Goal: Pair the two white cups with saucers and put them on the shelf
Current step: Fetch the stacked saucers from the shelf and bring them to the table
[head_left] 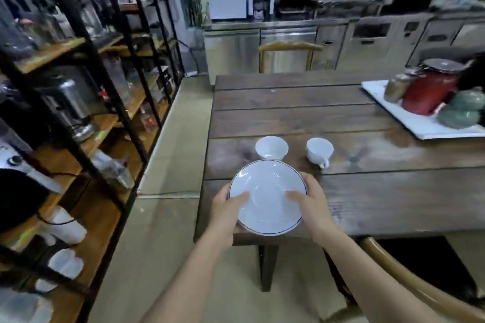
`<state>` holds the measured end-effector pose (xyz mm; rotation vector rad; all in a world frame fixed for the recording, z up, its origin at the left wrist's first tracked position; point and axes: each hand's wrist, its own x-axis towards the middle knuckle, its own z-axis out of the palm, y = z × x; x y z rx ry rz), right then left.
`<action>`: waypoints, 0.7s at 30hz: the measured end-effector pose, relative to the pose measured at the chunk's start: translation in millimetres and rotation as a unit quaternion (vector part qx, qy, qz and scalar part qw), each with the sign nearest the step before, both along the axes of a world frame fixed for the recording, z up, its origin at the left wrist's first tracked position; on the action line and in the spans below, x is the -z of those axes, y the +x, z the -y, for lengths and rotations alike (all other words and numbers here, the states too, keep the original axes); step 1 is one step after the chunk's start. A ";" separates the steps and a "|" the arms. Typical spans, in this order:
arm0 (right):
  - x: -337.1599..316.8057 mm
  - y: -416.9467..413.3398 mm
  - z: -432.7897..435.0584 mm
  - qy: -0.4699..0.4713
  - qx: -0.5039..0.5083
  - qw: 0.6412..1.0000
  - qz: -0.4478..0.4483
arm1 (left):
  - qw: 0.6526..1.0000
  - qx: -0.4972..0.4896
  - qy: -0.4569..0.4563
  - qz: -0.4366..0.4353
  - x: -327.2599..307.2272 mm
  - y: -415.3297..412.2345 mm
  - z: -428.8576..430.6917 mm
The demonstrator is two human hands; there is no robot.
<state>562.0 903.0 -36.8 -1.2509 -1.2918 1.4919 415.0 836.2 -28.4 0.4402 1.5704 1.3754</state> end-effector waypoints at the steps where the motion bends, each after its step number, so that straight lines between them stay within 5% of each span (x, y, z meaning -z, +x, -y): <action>1: 2.0 8.3 -8.5 -0.004 0.008 1.000 0.004 | 1.000 0.011 -0.011 0.003 3.3 6.5 -11.5; 12: 46.2 51.5 -102.0 -0.106 -0.013 0.977 0.186 | 0.987 0.087 -0.134 -0.020 60.2 40.5 -121.9; 21: 80.6 52.2 -140.4 -0.089 -0.015 0.955 0.281 | 0.977 0.106 -0.178 -0.056 87.9 36.6 -158.5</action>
